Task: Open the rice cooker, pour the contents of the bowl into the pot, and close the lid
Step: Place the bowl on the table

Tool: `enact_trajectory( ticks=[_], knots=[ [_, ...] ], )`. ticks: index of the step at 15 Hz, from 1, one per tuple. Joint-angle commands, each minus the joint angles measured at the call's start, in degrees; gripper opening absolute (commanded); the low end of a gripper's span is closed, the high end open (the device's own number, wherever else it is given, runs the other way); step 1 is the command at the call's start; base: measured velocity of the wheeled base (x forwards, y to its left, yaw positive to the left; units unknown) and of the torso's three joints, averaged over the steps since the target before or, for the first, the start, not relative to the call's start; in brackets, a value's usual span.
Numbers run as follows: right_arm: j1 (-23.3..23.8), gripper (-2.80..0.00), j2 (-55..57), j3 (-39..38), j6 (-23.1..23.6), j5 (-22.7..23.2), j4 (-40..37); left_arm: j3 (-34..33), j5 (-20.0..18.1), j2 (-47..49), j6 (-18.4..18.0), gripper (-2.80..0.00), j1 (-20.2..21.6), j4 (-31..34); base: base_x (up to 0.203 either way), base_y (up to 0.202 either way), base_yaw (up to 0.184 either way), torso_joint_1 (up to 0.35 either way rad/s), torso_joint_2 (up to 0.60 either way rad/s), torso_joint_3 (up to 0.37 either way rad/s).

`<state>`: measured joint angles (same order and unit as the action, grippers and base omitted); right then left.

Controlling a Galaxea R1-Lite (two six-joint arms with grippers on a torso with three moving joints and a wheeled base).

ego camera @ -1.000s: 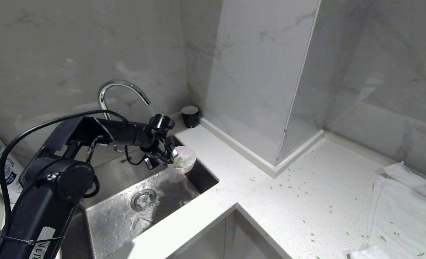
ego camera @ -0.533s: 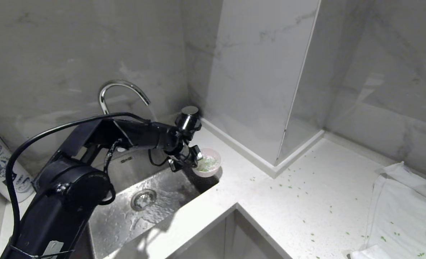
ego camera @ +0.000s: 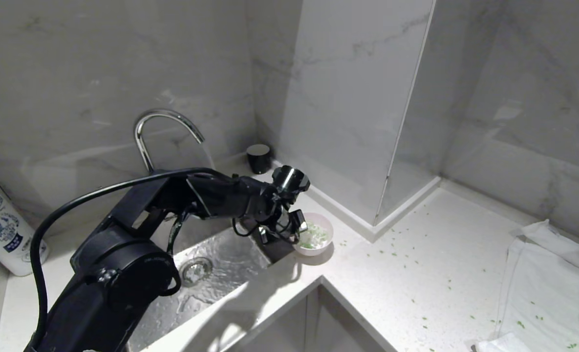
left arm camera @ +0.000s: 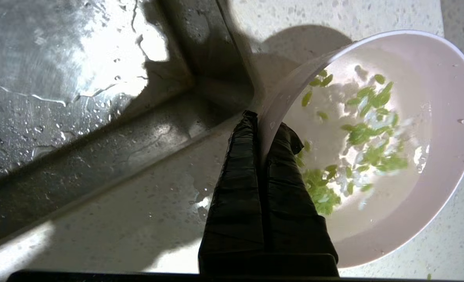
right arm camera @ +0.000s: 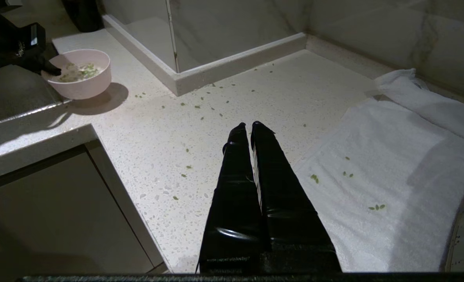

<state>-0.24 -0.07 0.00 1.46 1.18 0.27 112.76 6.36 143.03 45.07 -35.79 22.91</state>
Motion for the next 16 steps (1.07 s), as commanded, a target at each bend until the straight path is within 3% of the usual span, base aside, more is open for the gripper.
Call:
enact_trajectory(
  ticks=[1, 7, 16],
  knots=[
    [-0.02, -2.8, -0.01, -0.09, 0.03, 0.05, 0.0, 0.02, 0.07, 1.0, 0.2, -2.8, -1.69, 0.13, 0.0, 0.0, 0.0, 0.0, 0.0, 0.0],
    [-0.02, -2.8, 0.07, -0.09, 0.03, 0.05, 0.0, 0.1, 0.76, 3.02, 0.11, -2.8, -6.92, -1.63, 0.0, 0.0, 0.0, 0.0, 0.0, 0.0],
    [-0.02, -2.8, -0.01, -0.09, 0.03, 0.05, 0.0, 0.25, 0.76, 4.75, 0.02, -2.8, -10.91, -4.0, 0.0, 0.0, 0.0, 0.0, 0.0, 0.0]
  ],
)
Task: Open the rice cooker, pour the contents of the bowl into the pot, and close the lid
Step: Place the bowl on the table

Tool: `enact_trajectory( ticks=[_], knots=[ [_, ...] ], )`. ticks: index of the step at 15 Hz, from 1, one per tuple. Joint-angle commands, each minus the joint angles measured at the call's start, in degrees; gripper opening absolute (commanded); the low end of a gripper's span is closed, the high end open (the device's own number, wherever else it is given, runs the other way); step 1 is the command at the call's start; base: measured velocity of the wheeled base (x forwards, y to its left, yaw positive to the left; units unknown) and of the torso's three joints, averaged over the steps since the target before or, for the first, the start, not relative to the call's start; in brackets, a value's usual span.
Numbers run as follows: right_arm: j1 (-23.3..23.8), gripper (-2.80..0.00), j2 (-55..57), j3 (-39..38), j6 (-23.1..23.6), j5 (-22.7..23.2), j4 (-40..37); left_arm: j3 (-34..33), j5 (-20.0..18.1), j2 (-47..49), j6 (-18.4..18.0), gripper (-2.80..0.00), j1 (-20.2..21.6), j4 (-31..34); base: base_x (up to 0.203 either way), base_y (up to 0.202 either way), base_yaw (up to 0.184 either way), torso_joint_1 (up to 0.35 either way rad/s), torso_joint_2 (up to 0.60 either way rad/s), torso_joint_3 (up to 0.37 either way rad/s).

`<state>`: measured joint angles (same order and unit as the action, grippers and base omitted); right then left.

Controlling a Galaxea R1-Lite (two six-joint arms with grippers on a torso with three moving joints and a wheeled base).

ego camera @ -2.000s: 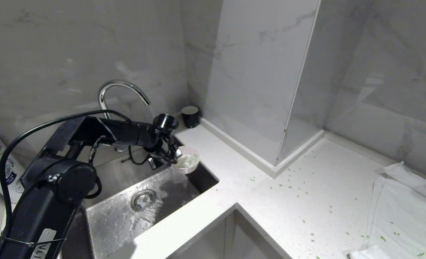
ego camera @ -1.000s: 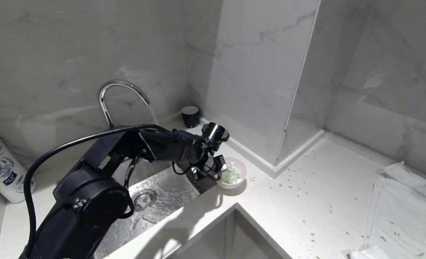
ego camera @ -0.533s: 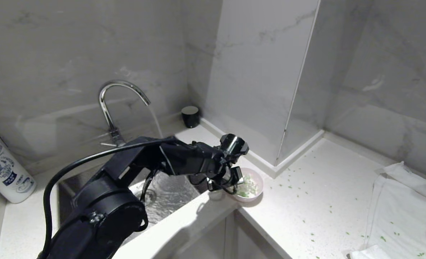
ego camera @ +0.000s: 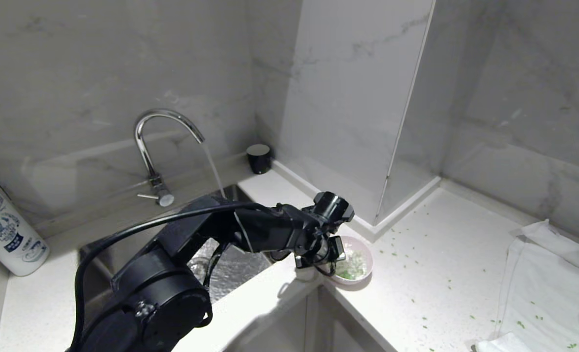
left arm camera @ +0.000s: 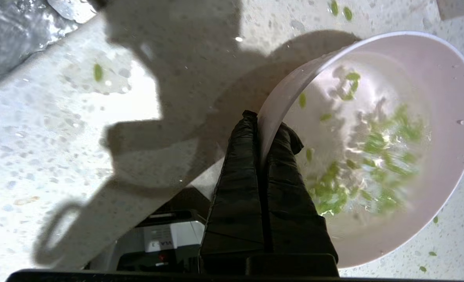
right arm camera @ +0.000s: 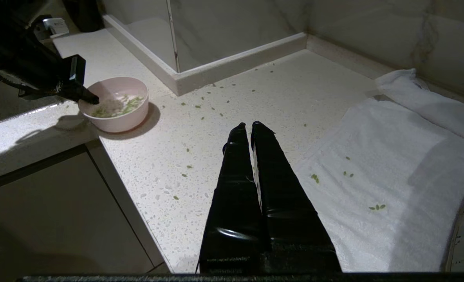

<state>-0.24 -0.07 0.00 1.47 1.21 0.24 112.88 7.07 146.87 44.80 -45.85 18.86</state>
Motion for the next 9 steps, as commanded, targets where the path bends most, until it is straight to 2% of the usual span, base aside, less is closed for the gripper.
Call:
enact_trajectory(
  ticks=[1, 9],
  knots=[
    [-0.02, -2.8, -0.01, -0.09, 0.03, 0.02, 0.04, 0.3, 0.05, 1.11, 0.28, -2.8, -1.53, 0.04, 0.0, 0.0, 0.0, 0.0, 0.0, 0.0],
    [-0.02, -2.8, -0.01, -0.09, 0.03, 0.02, 0.03, 0.41, 0.05, 1.14, 0.11, -2.8, -2.84, 0.12, 0.0, 0.0, 0.0, 0.0, 0.0, 0.0]
  ],
)
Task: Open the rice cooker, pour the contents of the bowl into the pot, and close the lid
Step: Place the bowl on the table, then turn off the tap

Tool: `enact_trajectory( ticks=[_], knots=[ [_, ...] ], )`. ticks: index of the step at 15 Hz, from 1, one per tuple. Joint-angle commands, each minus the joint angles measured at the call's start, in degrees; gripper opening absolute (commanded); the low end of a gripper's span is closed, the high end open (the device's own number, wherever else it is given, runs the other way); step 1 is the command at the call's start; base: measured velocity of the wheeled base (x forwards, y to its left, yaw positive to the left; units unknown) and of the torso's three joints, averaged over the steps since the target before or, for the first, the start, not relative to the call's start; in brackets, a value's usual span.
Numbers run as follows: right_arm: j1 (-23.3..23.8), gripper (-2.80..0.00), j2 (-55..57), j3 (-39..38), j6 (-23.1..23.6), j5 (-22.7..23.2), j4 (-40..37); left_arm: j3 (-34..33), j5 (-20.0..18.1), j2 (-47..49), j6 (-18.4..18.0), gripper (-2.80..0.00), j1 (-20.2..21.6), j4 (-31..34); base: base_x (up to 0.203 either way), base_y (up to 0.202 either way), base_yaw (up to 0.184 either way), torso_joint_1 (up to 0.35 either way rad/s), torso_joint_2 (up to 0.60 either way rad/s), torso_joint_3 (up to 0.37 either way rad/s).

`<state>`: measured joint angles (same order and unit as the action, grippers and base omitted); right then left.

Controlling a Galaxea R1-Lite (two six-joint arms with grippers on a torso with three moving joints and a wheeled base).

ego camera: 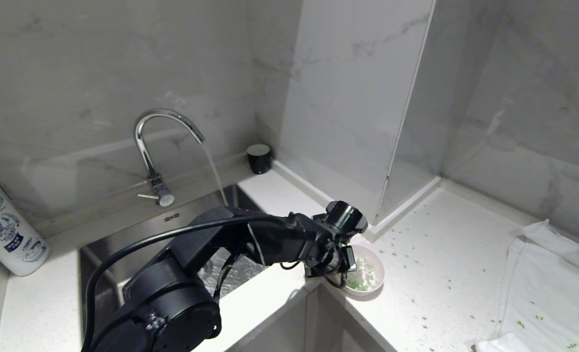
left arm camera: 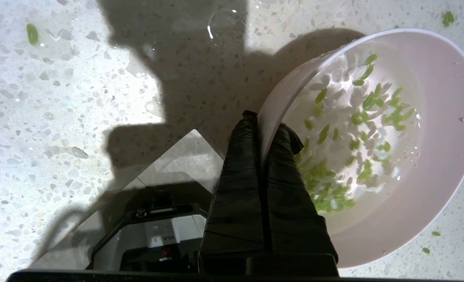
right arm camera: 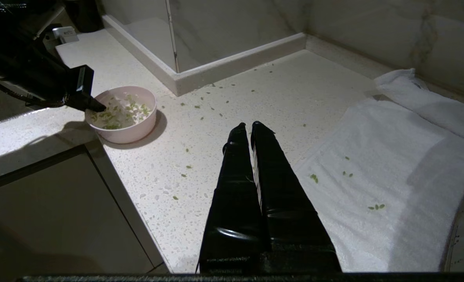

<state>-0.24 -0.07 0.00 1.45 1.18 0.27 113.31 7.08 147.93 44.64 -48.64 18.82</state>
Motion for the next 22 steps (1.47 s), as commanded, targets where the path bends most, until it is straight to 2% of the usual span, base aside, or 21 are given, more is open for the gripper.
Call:
enact_trajectory(
  ticks=[1, 9, 12, 15, 18, 21, 22],
  knots=[
    [-0.02, -2.8, -0.01, -0.09, 0.04, 0.05, 0.0, -0.02, 0.06, -0.12, 0.27, 0.0, -0.05, 0.16, 0.0, 0.0, 0.0, 0.0, 0.0, 0.0],
    [-0.02, -2.8, -0.01, -0.09, 0.04, 0.05, 0.0, -0.2, 0.13, -4.88, 1.68, 0.0, 0.05, 1.84, 0.0, 0.0, 0.0, 0.0, 0.0, 0.0],
    [-0.02, -2.8, 0.07, -0.09, 0.04, 0.05, 0.08, -0.39, 0.7, -8.22, 1.94, 0.0, 1.92, 3.3, 0.0, 0.0, 0.0, 0.0, 0.0, 0.0],
    [-0.02, -2.8, -0.01, -0.09, 0.04, 0.05, 0.0, -1.73, 3.17, -14.17, 1.9, 0.0, 3.81, 11.1, 0.0, 0.0, 0.0, 0.0, 0.0, 0.0],
    [-0.02, -2.8, -0.01, -0.09, 0.04, 0.05, 0.0, -7.13, 7.87, -21.29, 1.08, 0.0, 7.68, 12.93, 0.0, 0.0, 0.0, 0.0, 0.0, 0.0],
    [-0.02, -2.8, -0.01, -0.09, 0.04, 0.05, 0.0, -18.48, 8.76, -28.83, 1.11, 0.0, 11.16, 13.02, 0.0, 0.0, 0.0, 0.0, 0.0, 0.0],
    [-0.02, -2.8, 0.07, -0.09, 0.04, 0.05, 0.0, -21.94, 8.93, -30.75, 1.37, 0.0, 13.67, 12.87, 0.0, 0.0, 0.0, 0.0, 0.0, 0.0]
  ],
)
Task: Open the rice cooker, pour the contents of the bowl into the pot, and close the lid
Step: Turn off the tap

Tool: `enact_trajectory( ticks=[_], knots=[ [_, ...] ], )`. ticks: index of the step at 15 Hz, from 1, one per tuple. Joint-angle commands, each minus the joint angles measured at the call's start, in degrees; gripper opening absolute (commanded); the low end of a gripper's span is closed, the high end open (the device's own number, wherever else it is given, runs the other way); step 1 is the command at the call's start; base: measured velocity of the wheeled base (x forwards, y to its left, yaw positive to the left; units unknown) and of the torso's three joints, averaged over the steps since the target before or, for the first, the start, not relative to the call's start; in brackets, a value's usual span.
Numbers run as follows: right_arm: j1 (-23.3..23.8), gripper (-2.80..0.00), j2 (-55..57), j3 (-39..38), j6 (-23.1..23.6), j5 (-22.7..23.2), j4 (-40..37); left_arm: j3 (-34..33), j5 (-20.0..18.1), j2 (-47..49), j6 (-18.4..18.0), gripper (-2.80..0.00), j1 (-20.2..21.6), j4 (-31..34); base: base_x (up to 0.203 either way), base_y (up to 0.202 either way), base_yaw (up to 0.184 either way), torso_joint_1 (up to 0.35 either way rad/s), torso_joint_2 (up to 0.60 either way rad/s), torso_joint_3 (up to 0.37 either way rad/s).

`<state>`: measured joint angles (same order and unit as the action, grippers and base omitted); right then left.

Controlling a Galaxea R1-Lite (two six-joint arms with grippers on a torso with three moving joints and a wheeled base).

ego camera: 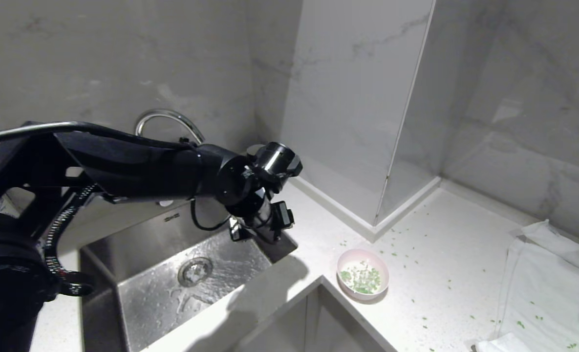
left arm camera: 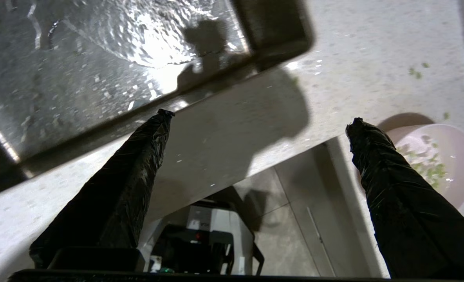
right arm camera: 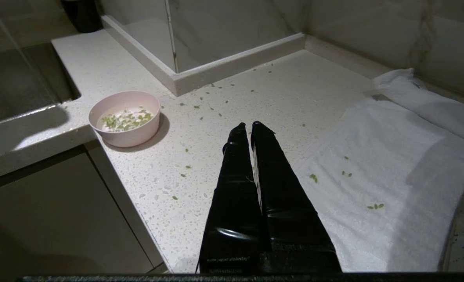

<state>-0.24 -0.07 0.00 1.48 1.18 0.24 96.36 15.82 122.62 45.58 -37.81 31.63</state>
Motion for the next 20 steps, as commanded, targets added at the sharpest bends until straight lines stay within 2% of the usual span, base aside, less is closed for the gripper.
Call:
enact_trajectory(
  ticks=[1, 2, 3, 5, 8, 12, 16, 20],
  knots=[
    [-0.02, -2.8, 0.02, -0.09, 0.02, 0.05, 0.04, -7.54, 0.13, -6.83, 0.99, 0.0, 6.28, -0.07, 0.0, 0.0, 0.0, 0.0, 0.0, 0.0],
    [-0.02, -2.8, -0.01, -0.09, 0.02, 0.05, 0.02, -9.07, -0.06, -7.74, 1.48, 0.0, 9.32, -0.14, 0.0, 0.0, 0.0, 0.0, 0.0, 0.0],
    [-0.02, -2.8, 0.0, -0.09, 0.02, 0.05, 0.02, -10.27, -0.23, -8.57, 1.73, -2.8, 12.59, -0.21, 0.0, 0.0, 0.0, 0.0, 0.0, 0.0],
    [-0.02, -2.8, 0.05, -0.09, 0.02, 0.05, 0.05, -12.26, -1.05, -9.88, 1.56, -2.8, 18.42, -1.34, 0.0, 0.0, 0.0, 0.0, 0.0, 0.0],
    [-0.02, -2.8, -0.01, -0.09, 0.02, 0.05, 0.02, -15.29, -2.21, -9.52, -2.49, -2.8, 26.68, -7.68, 0.0, 0.0, 0.0, 0.0, 0.0, 0.0],
    [-0.02, -2.8, 0.07, -0.09, 0.02, 0.05, 0.02, -14.65, -2.29, -5.03, -5.61, -2.8, 34.8, -12.27, 0.0, 0.0, 0.0, 0.0, 0.0, 0.0],
    [-0.02, -2.8, 0.0, -0.09, 0.02, 0.05, 0.02, -6.86, -2.45, 4.35, -6.39, -2.8, 41.91, -13.05, 0.0, 0.0, 0.0, 0.0, 0.0, 0.0],
    [-0.02, -2.8, -0.01, -0.09, 0.02, 0.05, 0.11, 2.58, -2.46, 11.36, -5.88, -2.8, 44.93, -13.08, 0.0, 0.0, 0.0, 0.0, 0.0, 0.0]
  ],
)
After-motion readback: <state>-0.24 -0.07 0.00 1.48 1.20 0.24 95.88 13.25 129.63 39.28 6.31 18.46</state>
